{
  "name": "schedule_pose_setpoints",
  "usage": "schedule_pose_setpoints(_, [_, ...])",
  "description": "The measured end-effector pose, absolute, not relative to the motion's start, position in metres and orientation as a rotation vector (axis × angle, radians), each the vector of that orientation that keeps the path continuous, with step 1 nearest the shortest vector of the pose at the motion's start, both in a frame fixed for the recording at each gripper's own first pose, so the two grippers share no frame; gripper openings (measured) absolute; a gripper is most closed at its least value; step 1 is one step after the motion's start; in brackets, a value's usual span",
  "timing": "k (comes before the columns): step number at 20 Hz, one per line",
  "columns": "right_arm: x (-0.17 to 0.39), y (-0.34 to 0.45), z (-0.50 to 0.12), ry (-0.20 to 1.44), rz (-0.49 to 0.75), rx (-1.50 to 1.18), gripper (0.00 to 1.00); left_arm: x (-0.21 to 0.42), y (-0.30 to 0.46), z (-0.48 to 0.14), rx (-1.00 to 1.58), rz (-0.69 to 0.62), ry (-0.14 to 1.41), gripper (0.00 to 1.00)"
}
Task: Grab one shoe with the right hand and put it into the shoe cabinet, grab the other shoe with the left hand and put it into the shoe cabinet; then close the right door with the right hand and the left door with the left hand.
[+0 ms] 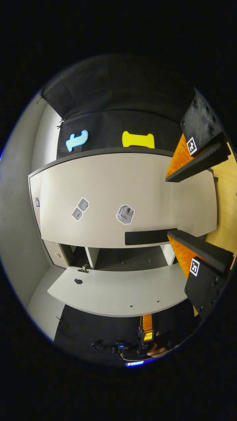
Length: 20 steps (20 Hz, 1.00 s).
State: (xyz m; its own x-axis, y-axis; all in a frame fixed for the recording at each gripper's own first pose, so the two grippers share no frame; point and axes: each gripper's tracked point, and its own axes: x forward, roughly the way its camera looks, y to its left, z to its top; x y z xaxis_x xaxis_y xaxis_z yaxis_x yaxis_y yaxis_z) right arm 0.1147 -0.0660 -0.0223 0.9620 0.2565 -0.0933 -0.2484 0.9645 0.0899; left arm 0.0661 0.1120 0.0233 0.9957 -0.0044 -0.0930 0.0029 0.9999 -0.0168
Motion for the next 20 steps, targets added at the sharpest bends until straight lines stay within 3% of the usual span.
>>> schedule_pose_setpoints(7, [0.138,-0.068,-0.027,0.099,0.305,0.085,0.97,0.097,0.080,0.021,-0.020,-0.043,0.085,0.92])
schedule_pose_setpoints(14, [0.142,-0.083,-0.026,0.089,0.310,0.086,0.98,0.135,0.035,0.020,-0.017,-0.089,0.072,0.95])
schedule_pose_setpoints(20, [0.133,-0.085,-0.017,0.069,0.325,0.094,0.98,0.094,0.031,0.034,0.005,-0.052,0.075,0.95])
